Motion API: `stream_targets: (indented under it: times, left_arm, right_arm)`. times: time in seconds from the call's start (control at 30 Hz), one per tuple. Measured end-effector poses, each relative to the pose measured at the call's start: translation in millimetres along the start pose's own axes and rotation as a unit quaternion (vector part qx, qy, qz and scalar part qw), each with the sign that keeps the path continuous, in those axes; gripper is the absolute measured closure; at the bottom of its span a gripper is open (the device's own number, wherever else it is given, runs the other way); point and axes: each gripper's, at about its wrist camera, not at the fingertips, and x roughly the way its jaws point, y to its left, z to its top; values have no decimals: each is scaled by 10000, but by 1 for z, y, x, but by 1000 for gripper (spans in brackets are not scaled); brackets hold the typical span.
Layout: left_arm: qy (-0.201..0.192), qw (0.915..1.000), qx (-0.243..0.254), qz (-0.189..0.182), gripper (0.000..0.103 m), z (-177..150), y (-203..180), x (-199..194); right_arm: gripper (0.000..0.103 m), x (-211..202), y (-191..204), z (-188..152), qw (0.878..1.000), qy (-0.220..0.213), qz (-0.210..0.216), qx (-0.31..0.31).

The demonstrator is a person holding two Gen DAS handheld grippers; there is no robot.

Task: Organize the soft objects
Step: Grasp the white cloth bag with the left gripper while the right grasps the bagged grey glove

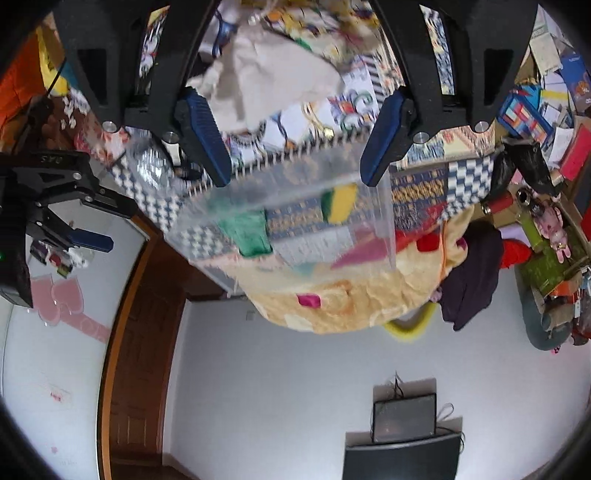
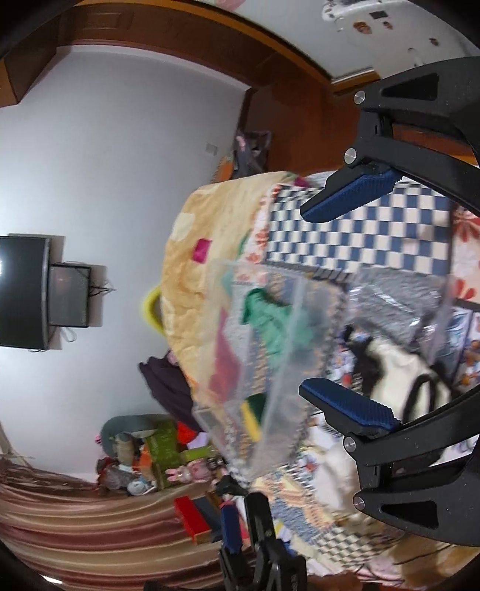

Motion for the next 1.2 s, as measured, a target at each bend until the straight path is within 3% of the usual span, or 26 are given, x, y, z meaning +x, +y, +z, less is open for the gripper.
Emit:
stream_targets:
  times: [0.37,0.57,0.73,0.8,0.97,1.1,1.2]
  left_arm:
    - [501,9985,9,-241,31,-45,-18,11]
    - [880,9958,35,-247,29,-60,-15,35]
    - [832,9955,-204,-402,29,-57,-5,42]
    - [766,9957,-279,-432,45,-55,-1,43]
    - [720,9951,-429,-527,74,-50,5,45]
    - [610,9965,-397,-417,88,-46,8,41]
    - [468,9975,-398,-359,91,-42,11,32]
  right_arm:
    - [19,28,-23,-48,9953,710,35,658]
    - [20,32,-29,-58,9937,751,115,820]
    - [48,32,-31,-63,9927,805,298,844]
    - [62,31,-29,-64,9929,788,352,813]
    - [73,26,-21,-60,9947,690,338,691]
    - [79,22,-19,-57,9952,598,313,702]
    - [79,15,-19,-52,9960,477,288,698]
